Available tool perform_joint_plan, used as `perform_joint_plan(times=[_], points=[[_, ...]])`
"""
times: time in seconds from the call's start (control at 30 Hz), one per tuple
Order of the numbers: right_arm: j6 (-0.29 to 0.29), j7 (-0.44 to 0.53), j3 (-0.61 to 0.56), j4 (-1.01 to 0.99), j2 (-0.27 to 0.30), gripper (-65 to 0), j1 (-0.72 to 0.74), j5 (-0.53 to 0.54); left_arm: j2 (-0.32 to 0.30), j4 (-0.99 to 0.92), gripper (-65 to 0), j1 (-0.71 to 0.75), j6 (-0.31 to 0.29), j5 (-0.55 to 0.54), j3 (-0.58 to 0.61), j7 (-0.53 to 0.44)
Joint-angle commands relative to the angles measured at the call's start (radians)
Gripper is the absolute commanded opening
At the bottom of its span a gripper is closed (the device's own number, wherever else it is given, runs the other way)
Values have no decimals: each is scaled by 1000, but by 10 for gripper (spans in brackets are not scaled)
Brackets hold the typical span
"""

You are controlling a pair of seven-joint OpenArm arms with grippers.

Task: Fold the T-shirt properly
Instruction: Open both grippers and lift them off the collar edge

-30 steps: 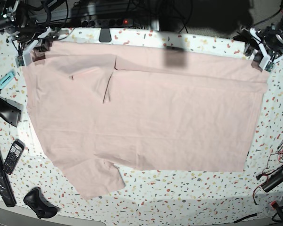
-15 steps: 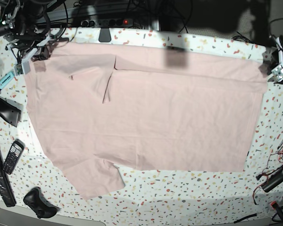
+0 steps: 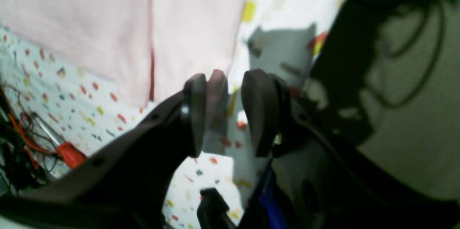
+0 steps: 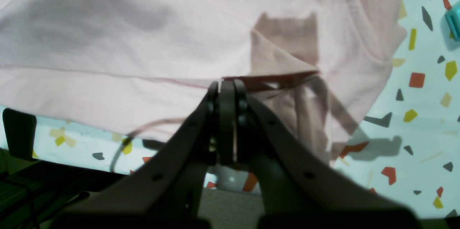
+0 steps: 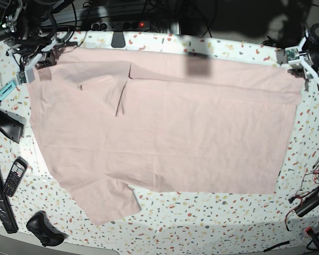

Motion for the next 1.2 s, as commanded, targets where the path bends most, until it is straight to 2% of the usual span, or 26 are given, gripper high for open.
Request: perform_joint_plan(times=[0.0,0.33,0.63,0.77,0.83,1.0,1.17], points=[[10,12,7,19,14,-650,0,12,-22,-4,-456,-11,14,0,-8,-1],[10,5,7,19,14,-650,0,12,-21,-157,-456,-97,14,3,-5,-54],[10,3,7,19,14,-650,0,13,42,-228,-456,-151,14,42,3,-79],[10,3,7,19,14,-650,0,13,47,-256,-457,-155,14,42,3,-79],[10,3,7,19,14,-650,0,13,47,-259,-480,-155,14,42,3,-80],[10,3,7,19,14,-650,0,13,47,-259,-650,-154,14,40,3,-79],[10,0,7,19,14,-650,0,12,45,-251,-650,-151,13,-89,2,-78]])
